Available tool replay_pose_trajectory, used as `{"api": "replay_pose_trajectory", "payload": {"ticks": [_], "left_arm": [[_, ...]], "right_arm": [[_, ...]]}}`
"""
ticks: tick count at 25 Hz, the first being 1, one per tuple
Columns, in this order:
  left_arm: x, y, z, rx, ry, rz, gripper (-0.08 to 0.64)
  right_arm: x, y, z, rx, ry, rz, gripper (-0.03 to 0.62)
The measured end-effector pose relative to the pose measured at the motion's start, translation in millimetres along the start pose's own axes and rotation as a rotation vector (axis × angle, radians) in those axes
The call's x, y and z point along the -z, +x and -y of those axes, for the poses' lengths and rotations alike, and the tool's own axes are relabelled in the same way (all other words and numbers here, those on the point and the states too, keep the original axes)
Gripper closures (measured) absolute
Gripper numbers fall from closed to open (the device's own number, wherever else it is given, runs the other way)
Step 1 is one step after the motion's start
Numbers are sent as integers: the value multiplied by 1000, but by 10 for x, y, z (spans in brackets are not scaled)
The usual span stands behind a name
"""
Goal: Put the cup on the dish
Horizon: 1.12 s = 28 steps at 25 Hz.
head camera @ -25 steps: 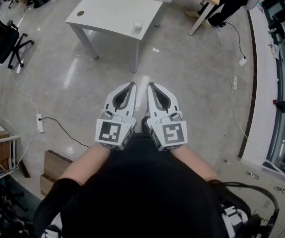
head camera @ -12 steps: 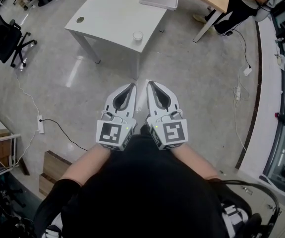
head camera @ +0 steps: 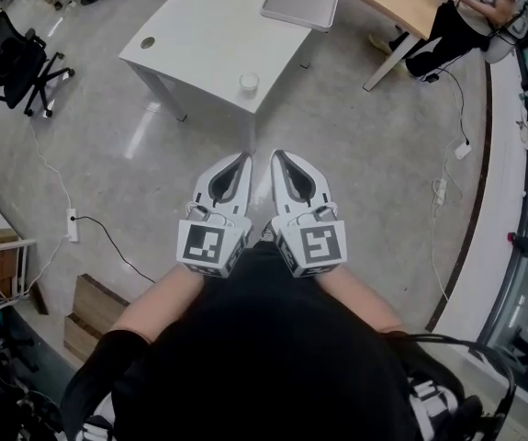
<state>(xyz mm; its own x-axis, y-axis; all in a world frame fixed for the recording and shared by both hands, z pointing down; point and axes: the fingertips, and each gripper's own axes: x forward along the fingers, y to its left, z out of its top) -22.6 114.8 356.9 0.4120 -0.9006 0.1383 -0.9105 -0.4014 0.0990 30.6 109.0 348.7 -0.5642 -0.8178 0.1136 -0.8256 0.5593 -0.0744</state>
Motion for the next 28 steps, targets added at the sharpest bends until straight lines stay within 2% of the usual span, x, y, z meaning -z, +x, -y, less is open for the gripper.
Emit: {"api": "replay_pose_trajectory", "payload": {"ticks": [10,19,28], "left_arm": [[-109,305,384,20,47,28,560],[-125,281,381,-2,62,23,560],[-173,493,423,11,73,24,560]], "right_arm": [[-100,-98,477,-12,15,27,578],[-89,-120,458,-31,21,33,578],[-138,-87,692,11,21,46,578]]}}
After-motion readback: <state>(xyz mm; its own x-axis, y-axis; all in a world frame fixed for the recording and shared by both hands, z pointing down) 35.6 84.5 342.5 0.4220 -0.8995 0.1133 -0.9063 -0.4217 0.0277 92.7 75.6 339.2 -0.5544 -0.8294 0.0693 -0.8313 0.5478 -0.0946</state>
